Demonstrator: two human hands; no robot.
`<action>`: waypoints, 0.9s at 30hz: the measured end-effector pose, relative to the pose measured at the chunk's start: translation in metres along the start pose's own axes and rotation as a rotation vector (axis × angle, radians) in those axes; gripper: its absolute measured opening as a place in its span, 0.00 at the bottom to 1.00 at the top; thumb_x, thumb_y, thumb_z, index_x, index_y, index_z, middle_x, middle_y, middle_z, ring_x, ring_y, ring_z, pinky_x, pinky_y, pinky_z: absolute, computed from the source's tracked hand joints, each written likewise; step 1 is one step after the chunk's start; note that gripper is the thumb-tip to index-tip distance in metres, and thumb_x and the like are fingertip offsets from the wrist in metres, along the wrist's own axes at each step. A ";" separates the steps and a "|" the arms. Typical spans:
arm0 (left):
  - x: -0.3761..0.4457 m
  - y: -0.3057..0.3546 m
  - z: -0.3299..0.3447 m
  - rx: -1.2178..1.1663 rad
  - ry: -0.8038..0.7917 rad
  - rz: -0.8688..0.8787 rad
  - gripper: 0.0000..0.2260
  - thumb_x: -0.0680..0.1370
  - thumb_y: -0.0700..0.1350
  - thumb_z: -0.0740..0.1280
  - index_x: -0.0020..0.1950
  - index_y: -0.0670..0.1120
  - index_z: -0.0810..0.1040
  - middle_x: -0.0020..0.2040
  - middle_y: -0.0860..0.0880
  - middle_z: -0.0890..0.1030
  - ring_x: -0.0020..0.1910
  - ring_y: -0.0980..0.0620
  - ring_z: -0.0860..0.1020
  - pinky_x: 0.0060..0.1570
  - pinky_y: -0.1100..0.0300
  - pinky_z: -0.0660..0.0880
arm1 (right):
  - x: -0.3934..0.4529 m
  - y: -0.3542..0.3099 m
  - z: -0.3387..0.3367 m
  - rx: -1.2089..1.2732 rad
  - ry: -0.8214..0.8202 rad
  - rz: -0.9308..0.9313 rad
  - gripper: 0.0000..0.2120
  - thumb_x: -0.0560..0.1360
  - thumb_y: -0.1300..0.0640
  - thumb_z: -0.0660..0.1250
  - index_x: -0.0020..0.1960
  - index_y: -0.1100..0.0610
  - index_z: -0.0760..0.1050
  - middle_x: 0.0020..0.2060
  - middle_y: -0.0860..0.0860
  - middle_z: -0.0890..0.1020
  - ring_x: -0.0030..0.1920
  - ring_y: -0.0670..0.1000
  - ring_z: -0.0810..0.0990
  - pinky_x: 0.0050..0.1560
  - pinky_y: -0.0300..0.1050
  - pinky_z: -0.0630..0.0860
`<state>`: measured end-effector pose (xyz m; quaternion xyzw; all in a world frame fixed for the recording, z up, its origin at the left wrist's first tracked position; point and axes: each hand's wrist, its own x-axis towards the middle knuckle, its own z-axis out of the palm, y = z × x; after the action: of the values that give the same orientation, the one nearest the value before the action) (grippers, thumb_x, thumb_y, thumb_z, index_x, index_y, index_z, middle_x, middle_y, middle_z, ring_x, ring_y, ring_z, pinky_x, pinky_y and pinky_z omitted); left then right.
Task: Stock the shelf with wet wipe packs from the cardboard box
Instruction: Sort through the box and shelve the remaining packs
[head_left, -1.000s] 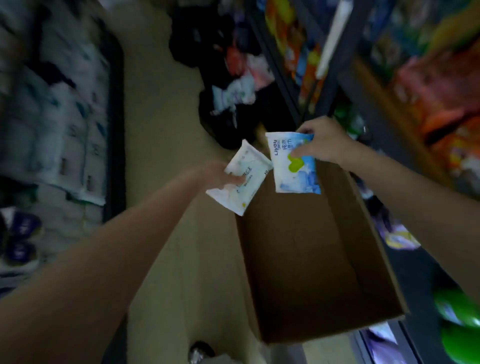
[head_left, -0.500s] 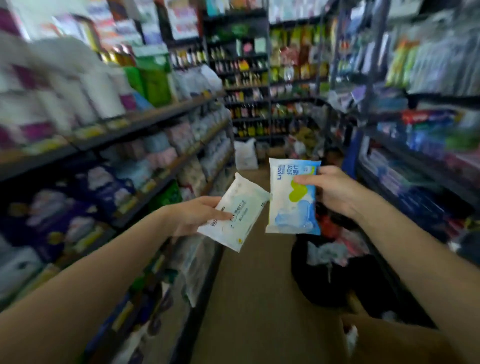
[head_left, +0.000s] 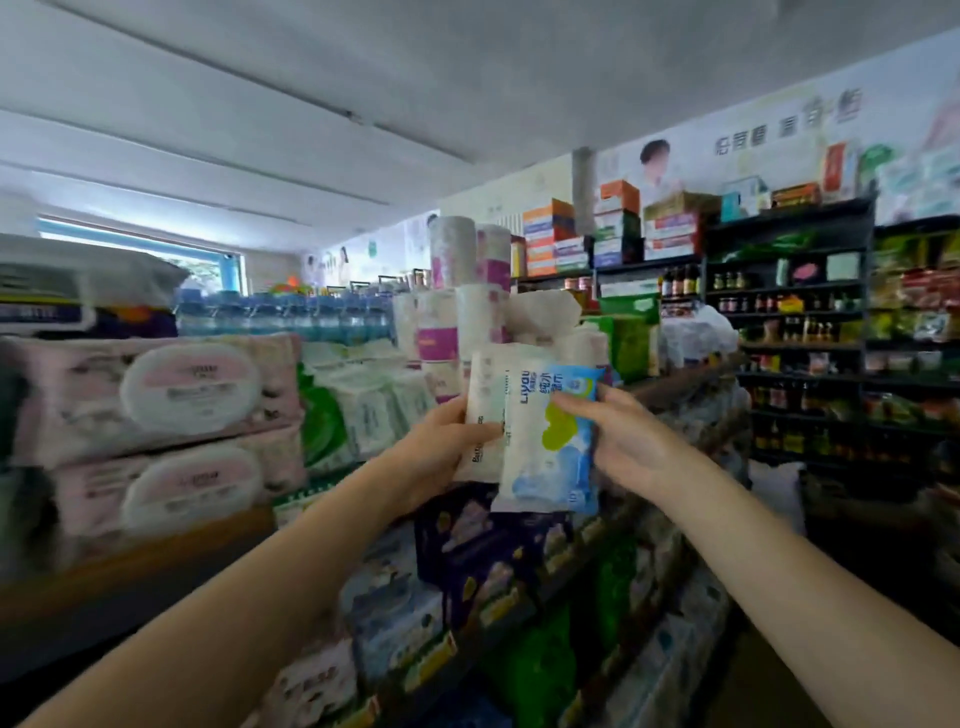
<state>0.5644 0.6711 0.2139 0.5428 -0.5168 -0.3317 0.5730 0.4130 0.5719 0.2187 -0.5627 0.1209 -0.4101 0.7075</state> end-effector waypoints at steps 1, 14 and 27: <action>0.002 0.003 -0.012 0.024 0.048 0.007 0.12 0.79 0.33 0.59 0.60 0.41 0.74 0.50 0.46 0.81 0.42 0.52 0.80 0.40 0.60 0.80 | 0.015 0.005 0.013 -0.002 -0.037 0.001 0.06 0.75 0.67 0.63 0.48 0.59 0.76 0.35 0.52 0.85 0.34 0.49 0.84 0.38 0.44 0.82; 0.096 0.031 -0.118 0.351 0.741 -0.052 0.12 0.78 0.40 0.63 0.59 0.37 0.72 0.58 0.38 0.79 0.54 0.41 0.79 0.55 0.47 0.77 | 0.237 0.010 0.052 -0.640 -0.099 -0.297 0.15 0.70 0.65 0.71 0.55 0.62 0.74 0.51 0.58 0.80 0.51 0.56 0.79 0.58 0.54 0.76; 0.145 -0.018 -0.144 0.365 0.729 -0.343 0.11 0.75 0.33 0.65 0.55 0.41 0.72 0.54 0.43 0.80 0.52 0.45 0.79 0.54 0.49 0.77 | 0.328 0.099 0.044 -1.252 -0.465 -0.397 0.17 0.72 0.53 0.70 0.60 0.52 0.72 0.61 0.51 0.75 0.58 0.49 0.71 0.55 0.42 0.69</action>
<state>0.7407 0.5717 0.2478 0.7945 -0.2337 -0.1122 0.5492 0.6929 0.3712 0.2403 -0.9494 0.0750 -0.2539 0.1691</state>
